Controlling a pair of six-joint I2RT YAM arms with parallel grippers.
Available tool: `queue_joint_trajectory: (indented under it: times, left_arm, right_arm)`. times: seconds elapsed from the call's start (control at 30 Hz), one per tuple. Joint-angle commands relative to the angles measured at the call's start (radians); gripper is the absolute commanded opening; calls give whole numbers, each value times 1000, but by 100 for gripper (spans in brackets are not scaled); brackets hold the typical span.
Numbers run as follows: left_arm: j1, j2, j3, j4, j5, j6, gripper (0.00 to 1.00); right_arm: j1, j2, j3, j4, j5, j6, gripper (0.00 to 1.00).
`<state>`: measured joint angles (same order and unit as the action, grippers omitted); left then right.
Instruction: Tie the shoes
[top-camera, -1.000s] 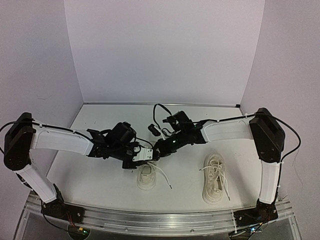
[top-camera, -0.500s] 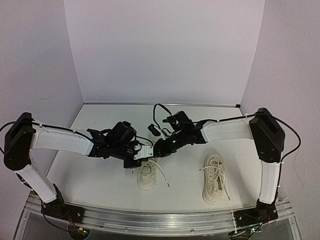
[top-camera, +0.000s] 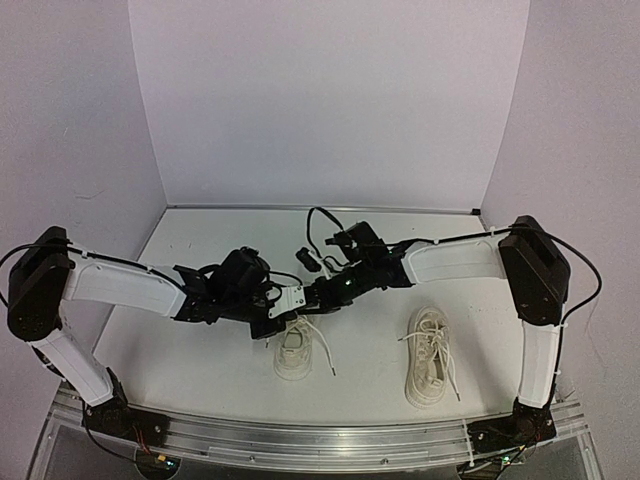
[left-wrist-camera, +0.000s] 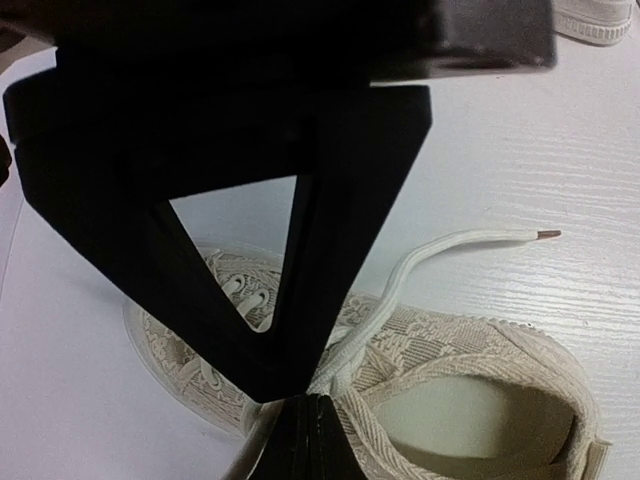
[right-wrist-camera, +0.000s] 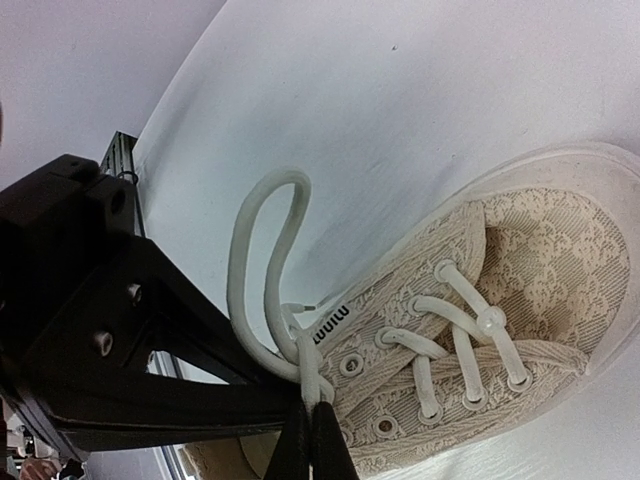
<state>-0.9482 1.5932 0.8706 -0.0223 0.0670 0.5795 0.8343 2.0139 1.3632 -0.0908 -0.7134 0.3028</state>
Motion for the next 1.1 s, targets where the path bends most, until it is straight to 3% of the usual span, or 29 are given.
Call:
queue_joint_trajectory:
  times: [0.0,0.67,1.07]
  left_arm:
    - [1,13,-25,110,-26,-74,0]
    - [3,51,-163,480,-56,-326,0]
    - [3,74,-155,455,-44,-279,0]
  right_arm:
    - [5,-49,2,40,-17,9,0]
    - [6,-36,-50,121,-105,82,1]
    - [-61,-140,-89,120,-77,85,29]
